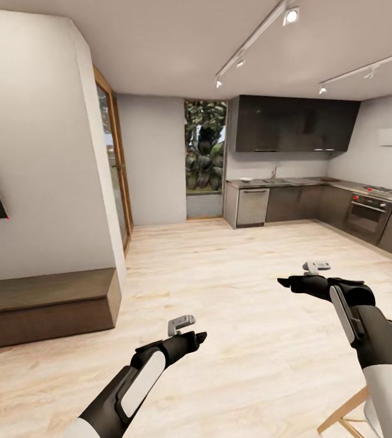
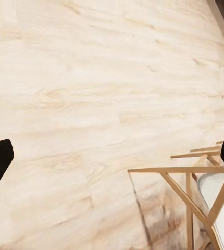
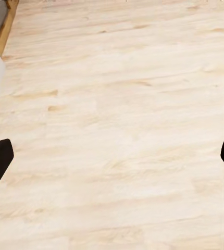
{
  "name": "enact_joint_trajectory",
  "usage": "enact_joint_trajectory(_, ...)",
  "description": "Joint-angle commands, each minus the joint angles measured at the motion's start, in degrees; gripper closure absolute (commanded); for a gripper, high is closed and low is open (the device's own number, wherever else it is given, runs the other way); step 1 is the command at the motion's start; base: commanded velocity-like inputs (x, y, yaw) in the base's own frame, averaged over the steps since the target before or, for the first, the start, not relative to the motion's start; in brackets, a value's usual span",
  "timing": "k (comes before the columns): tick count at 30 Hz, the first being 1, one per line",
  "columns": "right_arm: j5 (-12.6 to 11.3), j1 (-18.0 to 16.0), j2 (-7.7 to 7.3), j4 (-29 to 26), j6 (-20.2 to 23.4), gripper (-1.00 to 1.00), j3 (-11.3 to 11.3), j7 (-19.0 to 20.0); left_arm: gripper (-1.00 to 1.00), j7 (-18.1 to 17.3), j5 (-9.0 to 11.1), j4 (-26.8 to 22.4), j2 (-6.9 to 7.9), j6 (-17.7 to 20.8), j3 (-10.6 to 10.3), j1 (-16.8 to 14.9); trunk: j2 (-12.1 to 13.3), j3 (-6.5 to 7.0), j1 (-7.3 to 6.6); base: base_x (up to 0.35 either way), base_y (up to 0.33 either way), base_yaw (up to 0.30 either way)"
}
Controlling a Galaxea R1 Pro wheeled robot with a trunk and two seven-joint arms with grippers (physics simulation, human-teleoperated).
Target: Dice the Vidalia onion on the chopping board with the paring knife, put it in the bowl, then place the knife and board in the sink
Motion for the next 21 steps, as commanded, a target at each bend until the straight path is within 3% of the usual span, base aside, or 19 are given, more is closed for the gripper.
enact_joint_trajectory(1, -0.1, 0.0, 0.00, 0.0, 0.3, -1.00, -0.1, 0.2, -1.00, 0.5, 0.6, -0.1, 0.02, 0.1, -0.1, 0.0, 0.0, -0.03, 0.06, 0.348, 0.000, 0.000)
enact_joint_trajectory(21, -0.2, -0.1, 0.14, -1.3, 1.1, -1.00, -0.1, 0.0, -1.00, 0.5, 0.6, -0.1, 0.02, 0.1, -0.1, 0.0, 0.0, -0.03, 0.06, 0.348, -0.030, -0.009)
